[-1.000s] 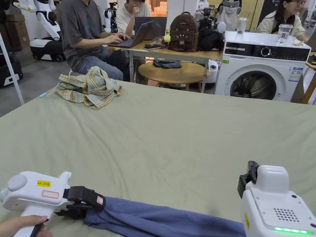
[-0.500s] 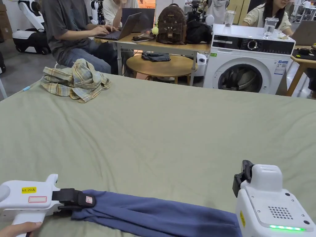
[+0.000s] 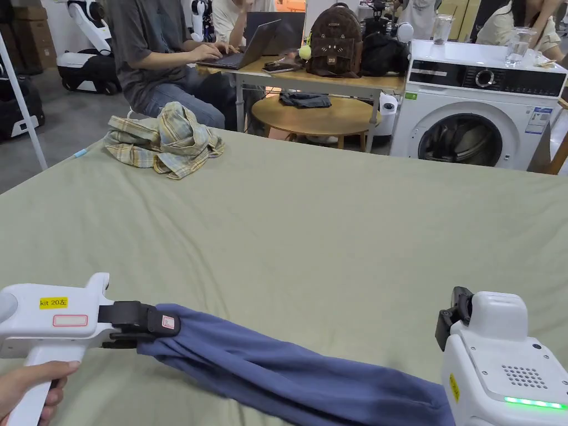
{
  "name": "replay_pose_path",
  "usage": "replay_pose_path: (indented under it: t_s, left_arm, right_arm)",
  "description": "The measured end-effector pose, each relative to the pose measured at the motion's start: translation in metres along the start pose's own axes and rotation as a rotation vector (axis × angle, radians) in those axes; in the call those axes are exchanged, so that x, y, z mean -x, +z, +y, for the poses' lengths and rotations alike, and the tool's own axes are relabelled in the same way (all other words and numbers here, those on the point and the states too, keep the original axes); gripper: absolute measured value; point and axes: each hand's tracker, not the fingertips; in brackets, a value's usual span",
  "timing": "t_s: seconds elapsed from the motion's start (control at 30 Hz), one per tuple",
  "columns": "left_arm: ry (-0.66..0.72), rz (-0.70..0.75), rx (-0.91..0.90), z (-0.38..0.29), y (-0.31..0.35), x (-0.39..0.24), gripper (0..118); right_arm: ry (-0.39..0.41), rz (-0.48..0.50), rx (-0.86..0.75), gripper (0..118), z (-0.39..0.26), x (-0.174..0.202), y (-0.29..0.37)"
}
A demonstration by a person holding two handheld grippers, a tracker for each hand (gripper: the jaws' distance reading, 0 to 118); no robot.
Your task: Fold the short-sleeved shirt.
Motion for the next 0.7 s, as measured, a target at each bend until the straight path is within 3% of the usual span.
replay_pose_path:
  t_s: [0.23, 0.33, 0.6, 0.7]
  left_arm:
    - [-0.049, 0.159, 0.024, 0.013, 0.025, -0.018, 10]
    - [-0.066, 0.150, 0.042, 0.014, 0.019, -0.035, 10]
    - [-0.027, -0.121, 0.129, 0.006, -0.030, -0.081, 10]
    - [-0.026, -0.160, 0.167, -0.002, -0.064, -0.101, 10]
  right_arm:
    - [-0.007, 0.026, -0.005, 0, 0.003, 0.008, -0.002]
    - [-0.010, 0.036, -0.004, 0, 0.003, 0.010, -0.002]
    - [-0.002, 0.042, -0.007, 0, 0.006, 0.009, 0.001]
    - [-0.001, 0.033, -0.004, 0, 0.005, 0.004, 0.003]
